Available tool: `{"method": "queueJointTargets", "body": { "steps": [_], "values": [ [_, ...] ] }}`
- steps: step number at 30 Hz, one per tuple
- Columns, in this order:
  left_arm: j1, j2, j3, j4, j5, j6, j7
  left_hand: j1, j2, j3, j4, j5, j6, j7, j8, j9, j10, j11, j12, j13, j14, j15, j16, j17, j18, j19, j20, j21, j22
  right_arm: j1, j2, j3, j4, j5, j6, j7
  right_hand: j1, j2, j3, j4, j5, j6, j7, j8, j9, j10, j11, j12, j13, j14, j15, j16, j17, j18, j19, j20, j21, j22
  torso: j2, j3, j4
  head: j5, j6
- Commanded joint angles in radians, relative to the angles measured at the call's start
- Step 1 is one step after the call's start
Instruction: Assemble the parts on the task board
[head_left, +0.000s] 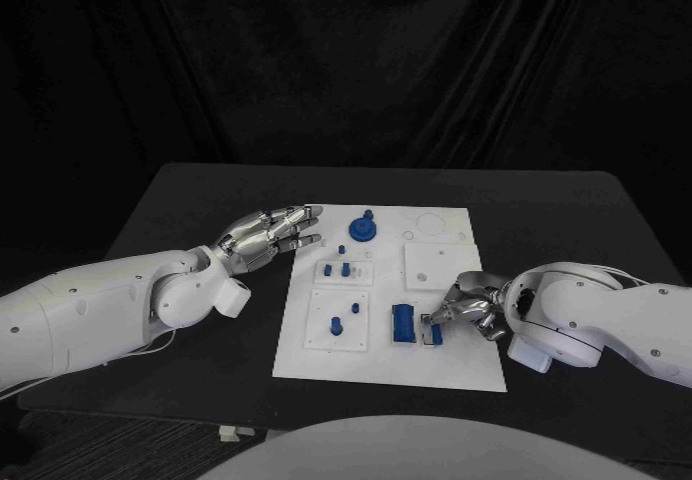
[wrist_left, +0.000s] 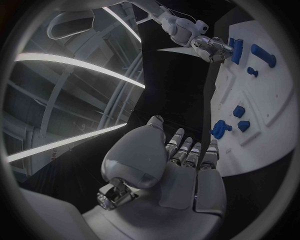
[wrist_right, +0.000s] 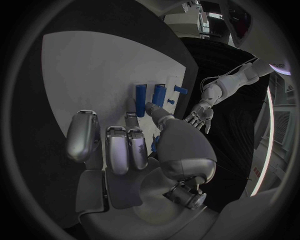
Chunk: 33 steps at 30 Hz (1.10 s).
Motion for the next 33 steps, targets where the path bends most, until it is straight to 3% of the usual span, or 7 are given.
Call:
{"method": "queueJointTargets", "body": {
  "steps": [1,16,20,23,33],
  "values": [
    [-0.002,0.0,0.001,0.001,-0.001,0.018,0.008,-0.004,0.003,0.004,0.003,0.003,0.004,0.024,-0.006,0.001,-0.002,0.006,0.001,0.001,0.0,0.005,0.005,0.001,0.008,0.0,0.003,0.004,0.001,-0.002,0.002,0.0,-0.002,0.001,-0.008,-0.028,-0.01,-0.001,-0.001,0.01,-0.005,-0.011,-0.001,0.002,-0.002,0.104,-0.002,0.003,0.263,0.075,-0.006,-0.004,0.108,0.007,-0.01,0.0,-0.007,0.158,0.0,0.0001,-0.0001,0.001,0.0],
    [-0.003,0.001,0.001,0.001,-0.001,0.019,0.004,-0.004,0.003,0.004,0.003,0.003,0.004,0.024,-0.006,0.001,-0.002,0.006,0.001,0.001,0.0,0.005,0.005,0.001,0.008,0.0,0.003,0.004,0.001,-0.002,0.014,0.0,-0.012,0.001,-0.001,-0.036,-0.03,-0.003,-0.02,0.049,-0.033,-0.024,0.005,0.0,-0.007,0.104,0.003,0.003,0.263,0.074,-0.002,-0.007,0.103,0.008,-0.011,0.003,-0.015,0.156,0.001,0.0003,-0.0003,-0.001,0.0],
    [-0.003,0.002,0.001,0.0,-0.001,0.021,0.003,-0.004,0.003,0.004,0.003,0.003,0.004,0.024,-0.006,0.001,-0.002,0.006,0.001,0.001,0.0,0.005,0.005,0.001,0.008,0.0,0.003,0.004,0.001,-0.002,0.017,0.0,-0.014,0.001,-0.001,-0.035,-0.047,-0.005,-0.036,0.081,-0.084,-0.028,0.007,0.002,-0.009,0.104,0.005,0.003,0.263,0.074,0.0,-0.007,0.102,0.008,-0.011,0.005,-0.019,0.155,0.0,0.0001,0.0002,0.001,0.0],
    [-0.003,0.003,0.001,0.0,-0.001,0.023,0.001,-0.003,0.003,0.005,0.002,0.003,0.004,0.025,-0.005,0.001,-0.002,0.005,0.001,0.001,0.0,0.005,0.005,0.001,0.008,0.0,0.003,0.004,0.001,-0.002,0.02,0.0,-0.016,0.001,-0.002,-0.034,-0.063,-0.006,-0.047,0.105,-0.097,-0.03,0.008,0.003,-0.011,0.104,0.006,0.003,0.263,0.074,0.001,-0.007,0.103,0.008,-0.01,0.006,-0.019,0.156,0.0,0.0001,-0.0003,0.002,0.0],
    [-0.003,0.003,0.001,0.0,-0.001,0.026,-0.003,-0.002,0.004,0.006,0.002,0.004,0.005,0.025,-0.004,0.001,-0.002,0.005,0.001,0.001,0.0,0.005,0.005,0.001,0.008,0.0,0.003,0.004,0.001,-0.002,0.026,0.0,-0.019,0.001,0.001,-0.032,-0.073,-0.018,-0.071,0.138,-0.162,-0.042,0.011,0.003,-0.016,0.104,0.009,0.003,0.263,0.074,0.003,-0.008,0.102,0.009,-0.01,0.008,-0.024,0.155,0.001,0.0001,-0.0002,0.006,0.0]
  ]
}}
